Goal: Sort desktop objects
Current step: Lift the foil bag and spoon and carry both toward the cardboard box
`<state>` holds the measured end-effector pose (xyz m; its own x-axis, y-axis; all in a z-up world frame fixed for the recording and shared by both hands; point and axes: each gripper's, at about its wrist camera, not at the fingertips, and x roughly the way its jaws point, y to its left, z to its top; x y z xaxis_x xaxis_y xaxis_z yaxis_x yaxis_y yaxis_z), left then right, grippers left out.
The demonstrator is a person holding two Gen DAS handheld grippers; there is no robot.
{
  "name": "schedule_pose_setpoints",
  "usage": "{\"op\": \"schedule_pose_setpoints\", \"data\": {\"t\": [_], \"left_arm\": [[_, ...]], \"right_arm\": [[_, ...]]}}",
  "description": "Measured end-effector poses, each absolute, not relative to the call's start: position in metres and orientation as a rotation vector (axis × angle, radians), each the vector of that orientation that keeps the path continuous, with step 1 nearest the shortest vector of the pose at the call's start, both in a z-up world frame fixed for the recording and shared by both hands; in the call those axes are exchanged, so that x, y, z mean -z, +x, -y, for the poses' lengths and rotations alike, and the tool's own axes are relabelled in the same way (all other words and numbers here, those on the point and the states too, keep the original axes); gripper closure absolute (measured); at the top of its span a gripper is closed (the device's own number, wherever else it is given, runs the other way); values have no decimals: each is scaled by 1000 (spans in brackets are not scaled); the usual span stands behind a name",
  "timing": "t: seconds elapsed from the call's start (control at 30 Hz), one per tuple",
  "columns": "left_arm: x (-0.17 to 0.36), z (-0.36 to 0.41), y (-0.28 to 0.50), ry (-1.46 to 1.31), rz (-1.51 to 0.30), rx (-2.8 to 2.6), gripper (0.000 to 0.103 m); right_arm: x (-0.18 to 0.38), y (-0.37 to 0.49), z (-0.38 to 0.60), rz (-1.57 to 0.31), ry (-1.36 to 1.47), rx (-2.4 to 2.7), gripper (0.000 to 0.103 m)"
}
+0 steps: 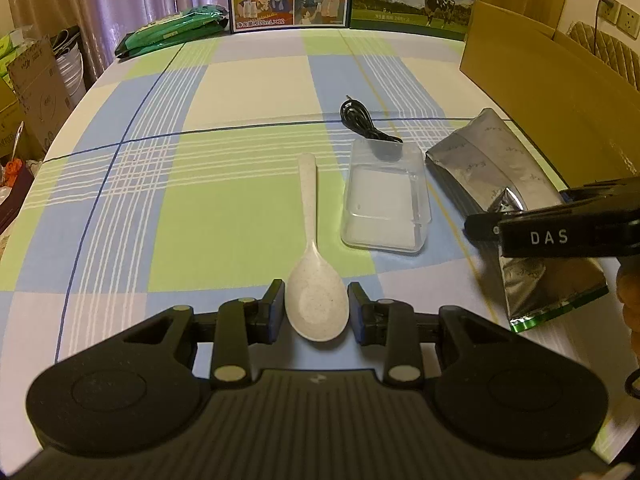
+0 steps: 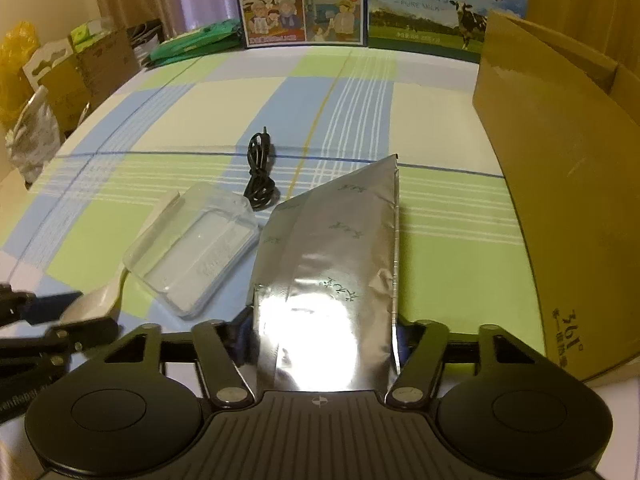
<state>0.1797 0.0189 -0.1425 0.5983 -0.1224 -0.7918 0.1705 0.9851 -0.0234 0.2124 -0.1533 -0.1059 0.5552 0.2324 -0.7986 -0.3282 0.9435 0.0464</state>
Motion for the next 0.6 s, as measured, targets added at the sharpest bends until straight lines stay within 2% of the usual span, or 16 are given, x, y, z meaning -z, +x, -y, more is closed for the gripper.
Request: {"op": "schedule_pose_setpoints", "data": {"t": [0.13,0.6], "left_arm": [[142,-19,180,57,-912,171,75],[141,-16,179,66,-895,176,75]], "right_arm": [[105,211,154,-919,-104,-328,51],[98,208,152,-893,-59,-352,52]]}}
